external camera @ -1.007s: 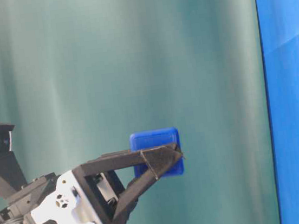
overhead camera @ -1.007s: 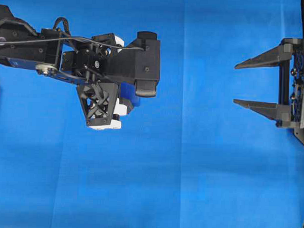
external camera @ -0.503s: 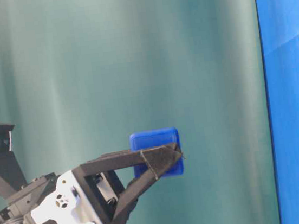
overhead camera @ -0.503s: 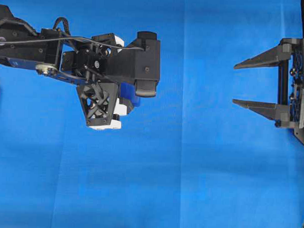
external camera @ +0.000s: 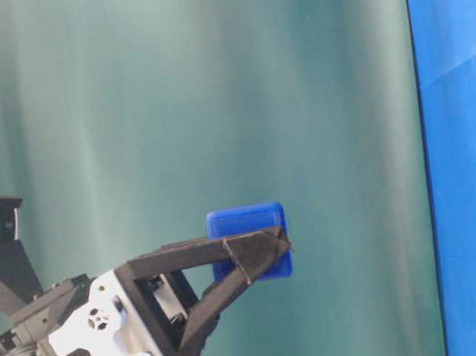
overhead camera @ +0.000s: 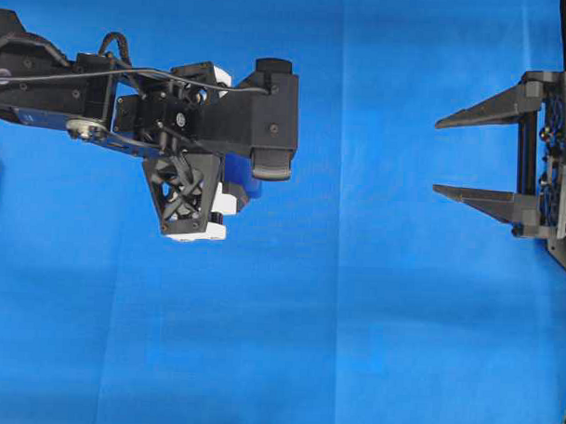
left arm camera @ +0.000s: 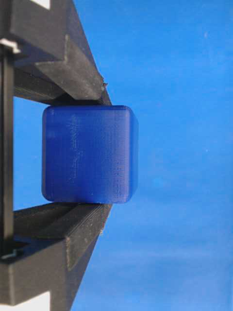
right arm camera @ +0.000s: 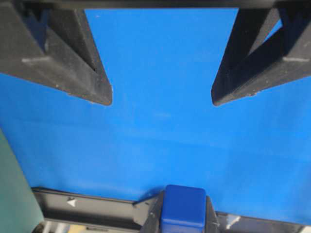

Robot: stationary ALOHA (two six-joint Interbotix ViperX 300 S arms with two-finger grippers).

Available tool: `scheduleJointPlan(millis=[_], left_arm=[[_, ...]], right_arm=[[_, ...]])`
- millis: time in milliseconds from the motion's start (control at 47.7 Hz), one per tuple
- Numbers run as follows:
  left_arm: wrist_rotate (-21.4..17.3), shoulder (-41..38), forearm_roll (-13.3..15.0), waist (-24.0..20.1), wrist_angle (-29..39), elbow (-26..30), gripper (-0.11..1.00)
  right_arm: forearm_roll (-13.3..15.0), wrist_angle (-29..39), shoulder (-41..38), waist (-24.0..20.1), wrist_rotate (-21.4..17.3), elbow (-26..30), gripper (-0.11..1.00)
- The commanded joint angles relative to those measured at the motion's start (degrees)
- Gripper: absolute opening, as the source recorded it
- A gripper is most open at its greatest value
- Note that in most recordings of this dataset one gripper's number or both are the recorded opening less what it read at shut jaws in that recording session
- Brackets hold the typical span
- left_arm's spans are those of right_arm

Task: Handover the blue block to the right arm after grasping it with the left arm, then place it in the designated position.
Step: 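Lift the blue cube with the left gripper and raise it up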

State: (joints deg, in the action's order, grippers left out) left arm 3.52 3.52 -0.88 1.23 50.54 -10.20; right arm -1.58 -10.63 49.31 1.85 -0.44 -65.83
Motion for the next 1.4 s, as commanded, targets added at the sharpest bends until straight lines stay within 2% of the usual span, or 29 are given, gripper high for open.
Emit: scheduleJointPlan(millis=[0,252,440,839,1216,1384], left_arm=[[0.1,1.7,-0.2,0.2,-0.4,1.1,0.49],[0.1,2.5,-0.2,0.2,-1.8,-0.4,0.49],[0.4,5.5,-0.2,0.2,-8.3,-5.0,0.49],[-0.1,13.1,-0.2,0.2,-38.5,-20.4,0.49],[-0.2,13.7,-0.1,0.2,-65.1,-30.0,0.49],[-0.2,13.4,0.0,0.2,-73.9,-33.2,0.49]], right_arm=[[-0.1,-0.4,-0.2,0.1,0.0,1.6,0.96],[-0.1,-0.4,-0.2,0.1,0.0,1.7,0.96],[-0.1,-0.4,-0.2,0.1,0.0,1.7,0.96],[0.1,-0.6,-0.2,0.1,0.1,2.0,0.96],[0.1,-1.8,-0.4,0.1,0.1,2.1,0.96],[0.2,-1.9,-0.3,0.1,0.1,2.1,0.96]])
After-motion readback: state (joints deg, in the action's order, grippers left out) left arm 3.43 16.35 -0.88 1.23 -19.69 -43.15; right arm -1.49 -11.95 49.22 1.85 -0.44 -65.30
